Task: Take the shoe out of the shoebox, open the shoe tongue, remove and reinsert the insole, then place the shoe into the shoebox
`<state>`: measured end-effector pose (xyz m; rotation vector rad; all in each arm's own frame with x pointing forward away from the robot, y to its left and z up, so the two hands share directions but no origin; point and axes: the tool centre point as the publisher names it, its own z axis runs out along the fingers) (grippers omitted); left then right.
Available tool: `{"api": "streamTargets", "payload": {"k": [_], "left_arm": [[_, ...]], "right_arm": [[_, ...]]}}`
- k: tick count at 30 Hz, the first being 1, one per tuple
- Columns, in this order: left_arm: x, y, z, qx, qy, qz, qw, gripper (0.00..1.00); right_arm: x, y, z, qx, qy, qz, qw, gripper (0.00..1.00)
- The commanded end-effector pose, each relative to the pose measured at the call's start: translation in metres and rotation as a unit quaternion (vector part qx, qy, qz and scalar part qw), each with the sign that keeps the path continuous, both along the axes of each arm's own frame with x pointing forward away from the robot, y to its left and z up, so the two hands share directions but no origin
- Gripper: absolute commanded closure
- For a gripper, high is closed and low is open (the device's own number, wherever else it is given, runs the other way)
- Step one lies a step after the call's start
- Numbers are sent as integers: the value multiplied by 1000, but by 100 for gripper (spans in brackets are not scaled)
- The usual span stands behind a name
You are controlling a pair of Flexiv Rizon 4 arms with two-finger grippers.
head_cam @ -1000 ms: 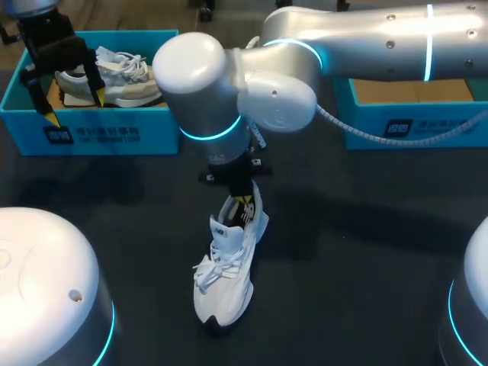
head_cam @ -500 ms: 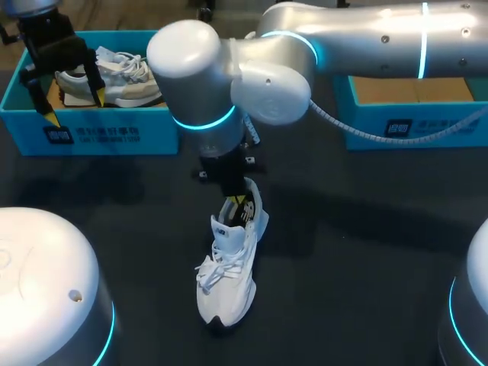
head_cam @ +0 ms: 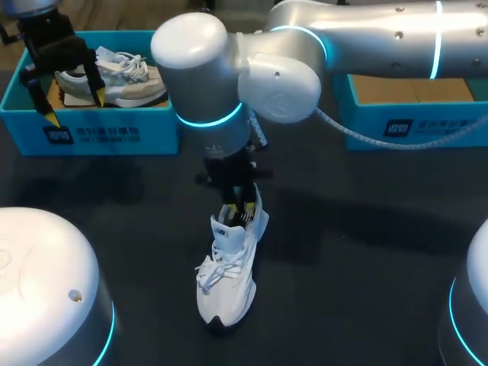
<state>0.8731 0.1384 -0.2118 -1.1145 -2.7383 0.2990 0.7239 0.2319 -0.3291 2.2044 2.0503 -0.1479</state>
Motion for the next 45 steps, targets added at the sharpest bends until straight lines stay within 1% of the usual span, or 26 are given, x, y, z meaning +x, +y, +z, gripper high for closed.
{"api": "streamTargets", "payload": {"k": [1,10,15,16,17,19,20,23,28,31,33,35,37,38,39,40,42,43,44,45], "left_arm": [[1,1,0,1,1,-1,1000,0],[1,1,0,1,1,-1,1000,0],[1,1,0,1,1,-1,1000,0],[1,1,0,1,1,-1,1000,0],[1,1,0,1,1,-1,1000,0],[1,1,0,1,1,-1,1000,0],[1,1,0,1,1,-1,1000,0],[1,1,0,1,1,-1,1000,0],[1,1,0,1,1,-1,1000,0],[1,1,0,1,1,-1,1000,0],[1,1,0,1,1,-1,1000,0],[1,1,0,1,1,-1,1000,0],[1,1,0,1,1,-1,1000,0],[1,1,0,1,1,-1,1000,0],[1,1,0,1,1,-1,1000,0],[1,1,0,1,1,-1,1000,0],[1,1,0,1,1,-1,1000,0],[1,1,0,1,1,-1,1000,0],[1,1,0,1,1,-1,1000,0],[1,1,0,1,1,-1,1000,0]], "right_arm": [[-13,-1,-4,6,-24,-84,996,53],[-17,-3,-8,7,-21,-98,995,54],[-22,-6,-9,8,-19,-111,994,51],[-24,-6,-8,8,-18,-115,993,36],[-26,-6,-8,8,-18,-115,993,27],[-28,-6,-7,8,-18,-120,993,20],[-30,-6,-7,8,-19,-122,992,16],[-33,-6,-4,9,-21,-125,992,9],[-37,-7,-7,12,-20,-134,991,8],[-39,-9,-13,22,-18,-138,990,16],[-39,-10,-18,29,-16,-140,990,30],[-39,-13,-24,37,-15,-142,989,35],[-38,-15,-29,44,-13,-144,989,36],[-38,-15,-31,48,-14,-145,988,42],[-38,-16,-31,49,-15,-145,988,50],[-38,-16,-31,50,-15,-145,988,54],[-37,-16,-32,51,-16,-145,988,77],[-37,-16,-31,52,-16,-145,988,93],[-36,-15,-30,51,-16,-144,988,100],[-36,-14,-28,49,-16,-143,988,100]]}}
